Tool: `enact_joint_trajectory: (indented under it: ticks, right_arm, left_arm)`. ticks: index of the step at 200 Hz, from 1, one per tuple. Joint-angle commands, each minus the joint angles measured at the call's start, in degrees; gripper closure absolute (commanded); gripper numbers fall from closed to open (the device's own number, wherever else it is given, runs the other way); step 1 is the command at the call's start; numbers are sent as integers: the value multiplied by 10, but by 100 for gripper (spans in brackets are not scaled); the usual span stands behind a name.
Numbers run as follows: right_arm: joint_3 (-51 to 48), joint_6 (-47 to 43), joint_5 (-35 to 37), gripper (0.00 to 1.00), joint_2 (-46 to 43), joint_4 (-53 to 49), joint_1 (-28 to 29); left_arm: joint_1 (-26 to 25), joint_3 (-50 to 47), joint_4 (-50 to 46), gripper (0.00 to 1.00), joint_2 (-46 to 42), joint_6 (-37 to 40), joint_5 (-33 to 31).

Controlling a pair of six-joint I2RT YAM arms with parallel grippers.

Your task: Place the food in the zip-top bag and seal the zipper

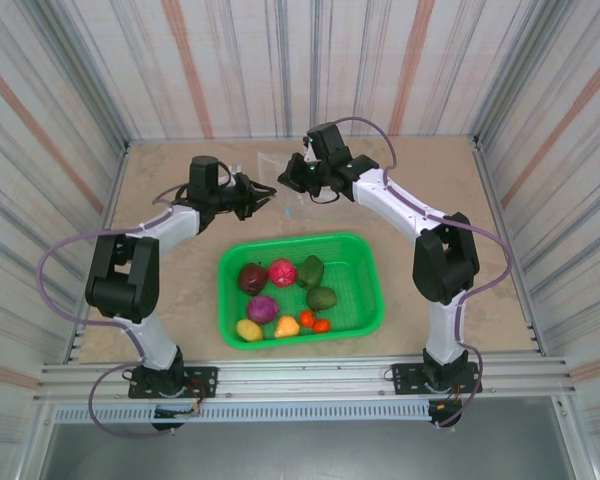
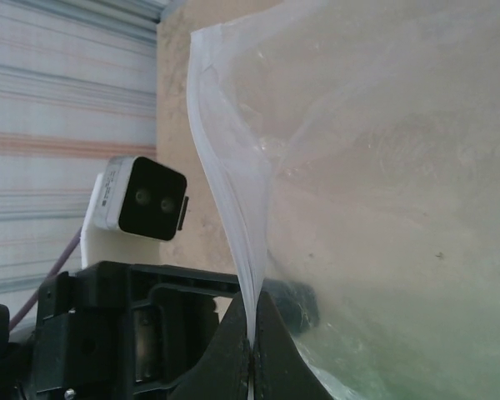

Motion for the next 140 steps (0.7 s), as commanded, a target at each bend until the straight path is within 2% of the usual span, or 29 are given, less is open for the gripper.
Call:
enact_joint_trajectory:
  ticks: [1,35,57,81,88,106,140]
  right_arm:
    - [17,-37,8,100,-15,-23,3]
    - [73,-91,47,100,-22,-92,6]
    - [166,-125,100,100,-22,-174,10]
    - [249,-160,169,98,-22,-252,26]
    - [282,-175,200,95,-16,-290,36]
    - [352,-202,263,96,4,-372,60]
    - [349,-165,341,100,-7,-428,72]
  left_arm:
    - [10,13,-8,98,-9,-1,2]
    - [27,84,-141,100,-54,86,-35]
    - [28,163,-281,100,-91,168,-80]
    - [26,208,-363,100,-131,212,-113]
    - [22,228,-397,100,-137,233,-131]
    - [5,283,-480,100,-145,286,-193]
    - [-38,379,-570,100,-142,351,-275]
